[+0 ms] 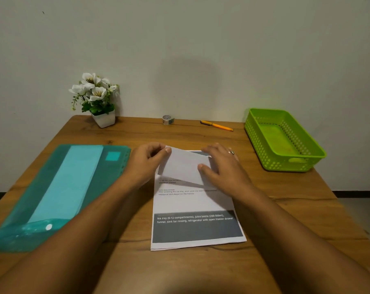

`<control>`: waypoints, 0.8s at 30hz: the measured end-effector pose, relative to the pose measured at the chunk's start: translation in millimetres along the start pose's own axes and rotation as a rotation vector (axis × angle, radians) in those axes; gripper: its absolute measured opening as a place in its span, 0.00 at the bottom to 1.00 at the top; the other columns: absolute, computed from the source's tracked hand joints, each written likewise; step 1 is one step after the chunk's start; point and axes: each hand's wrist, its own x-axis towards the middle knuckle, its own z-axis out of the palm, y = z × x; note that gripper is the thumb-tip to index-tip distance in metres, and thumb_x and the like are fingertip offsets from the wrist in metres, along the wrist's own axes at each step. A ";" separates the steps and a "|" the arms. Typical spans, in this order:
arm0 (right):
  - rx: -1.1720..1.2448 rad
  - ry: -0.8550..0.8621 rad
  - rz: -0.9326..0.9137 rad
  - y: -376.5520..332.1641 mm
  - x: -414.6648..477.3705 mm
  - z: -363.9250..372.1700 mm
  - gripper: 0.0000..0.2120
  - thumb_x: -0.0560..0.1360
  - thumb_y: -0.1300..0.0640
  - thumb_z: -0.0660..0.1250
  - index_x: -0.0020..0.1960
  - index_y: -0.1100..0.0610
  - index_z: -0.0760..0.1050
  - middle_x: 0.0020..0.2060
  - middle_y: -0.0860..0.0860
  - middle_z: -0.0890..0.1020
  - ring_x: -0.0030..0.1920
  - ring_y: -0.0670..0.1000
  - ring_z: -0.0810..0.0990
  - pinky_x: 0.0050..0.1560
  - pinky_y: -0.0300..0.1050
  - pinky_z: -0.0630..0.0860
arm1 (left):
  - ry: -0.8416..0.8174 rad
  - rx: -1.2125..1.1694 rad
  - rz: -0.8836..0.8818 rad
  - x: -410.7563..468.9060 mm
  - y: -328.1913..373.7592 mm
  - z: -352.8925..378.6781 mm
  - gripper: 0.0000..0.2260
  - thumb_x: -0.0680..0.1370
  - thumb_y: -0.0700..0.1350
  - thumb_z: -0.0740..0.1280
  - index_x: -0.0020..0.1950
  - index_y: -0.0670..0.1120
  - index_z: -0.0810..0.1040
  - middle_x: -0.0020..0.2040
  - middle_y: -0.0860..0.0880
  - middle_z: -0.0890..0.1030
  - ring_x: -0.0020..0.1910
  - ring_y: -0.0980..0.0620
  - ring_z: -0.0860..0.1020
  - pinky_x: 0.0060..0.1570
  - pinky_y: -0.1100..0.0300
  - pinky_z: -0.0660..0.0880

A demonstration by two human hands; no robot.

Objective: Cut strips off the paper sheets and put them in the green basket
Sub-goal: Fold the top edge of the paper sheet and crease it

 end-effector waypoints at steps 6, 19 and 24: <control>0.490 0.080 -0.058 -57.8 21.8 -25.6 0.05 0.81 0.56 0.68 0.51 0.53 0.84 0.44 0.45 0.86 0.46 0.44 0.83 0.46 0.48 0.79 | -0.031 -0.113 0.200 -4.1 41.0 -6.5 0.07 0.82 0.47 0.69 0.54 0.46 0.85 0.48 0.50 0.86 0.49 0.51 0.82 0.47 0.57 0.78; 0.781 0.166 -0.074 -73.4 26.1 -28.0 0.04 0.80 0.59 0.71 0.47 0.57 0.84 0.42 0.52 0.86 0.43 0.54 0.84 0.45 0.52 0.80 | 0.153 -0.279 0.261 -5.1 63.4 -8.7 0.07 0.78 0.46 0.73 0.50 0.44 0.87 0.46 0.48 0.87 0.44 0.56 0.82 0.44 0.64 0.77; 0.790 0.094 0.002 -53.3 18.3 -23.2 0.04 0.80 0.61 0.71 0.47 0.58 0.84 0.42 0.53 0.87 0.40 0.48 0.82 0.43 0.46 0.77 | 0.200 -0.310 0.211 -2.2 60.1 -17.0 0.06 0.77 0.50 0.73 0.48 0.49 0.86 0.45 0.54 0.86 0.43 0.61 0.80 0.41 0.66 0.76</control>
